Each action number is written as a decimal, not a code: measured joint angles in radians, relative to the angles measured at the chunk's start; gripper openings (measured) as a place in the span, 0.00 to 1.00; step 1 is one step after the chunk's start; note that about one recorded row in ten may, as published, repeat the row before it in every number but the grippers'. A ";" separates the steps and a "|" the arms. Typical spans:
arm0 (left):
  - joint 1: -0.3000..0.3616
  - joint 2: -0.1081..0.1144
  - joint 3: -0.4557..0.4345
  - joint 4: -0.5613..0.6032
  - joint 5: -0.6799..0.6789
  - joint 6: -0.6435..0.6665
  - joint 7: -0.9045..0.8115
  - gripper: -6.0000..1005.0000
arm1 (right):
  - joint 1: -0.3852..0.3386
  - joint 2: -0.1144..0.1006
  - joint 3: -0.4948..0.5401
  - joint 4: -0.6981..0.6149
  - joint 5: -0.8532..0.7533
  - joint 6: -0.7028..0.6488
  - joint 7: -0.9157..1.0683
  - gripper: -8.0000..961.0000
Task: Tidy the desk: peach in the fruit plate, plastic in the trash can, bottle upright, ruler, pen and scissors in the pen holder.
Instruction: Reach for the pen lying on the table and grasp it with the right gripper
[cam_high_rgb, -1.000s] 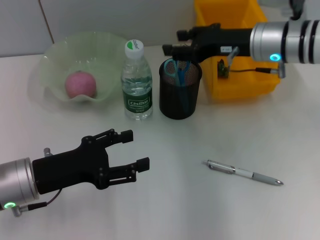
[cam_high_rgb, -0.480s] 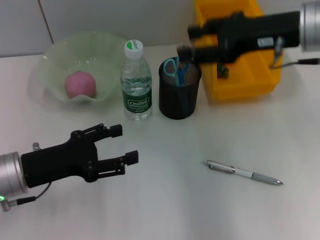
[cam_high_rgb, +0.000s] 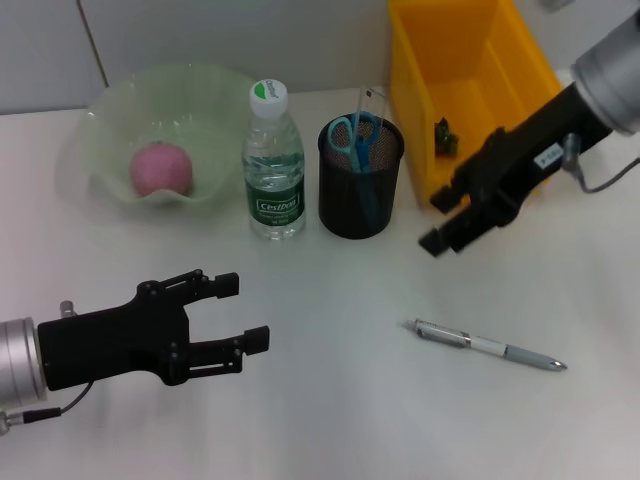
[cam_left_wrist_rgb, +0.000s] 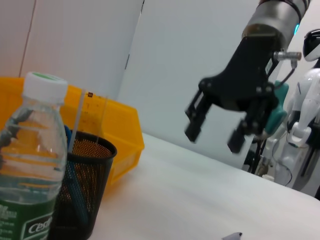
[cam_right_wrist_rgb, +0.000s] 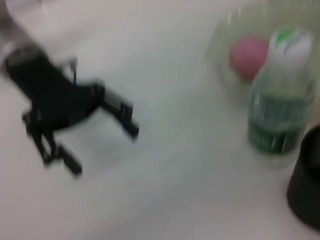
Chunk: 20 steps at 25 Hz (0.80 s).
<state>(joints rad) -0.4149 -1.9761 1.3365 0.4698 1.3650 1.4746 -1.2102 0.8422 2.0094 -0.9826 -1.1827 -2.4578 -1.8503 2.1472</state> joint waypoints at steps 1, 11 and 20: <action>0.000 -0.001 0.000 0.002 0.002 -0.003 0.001 0.86 | 0.015 0.005 -0.009 0.010 -0.035 -0.004 0.001 0.67; -0.006 -0.005 -0.007 0.005 0.005 -0.028 0.003 0.86 | 0.080 0.065 -0.207 0.109 -0.213 0.052 0.009 0.67; -0.007 -0.001 -0.010 0.006 0.005 -0.036 -0.004 0.86 | 0.086 0.070 -0.319 0.201 -0.251 0.137 0.046 0.66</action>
<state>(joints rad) -0.4217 -1.9772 1.3269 0.4753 1.3700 1.4382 -1.2139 0.9280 2.0791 -1.3011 -0.9819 -2.7089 -1.7132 2.1929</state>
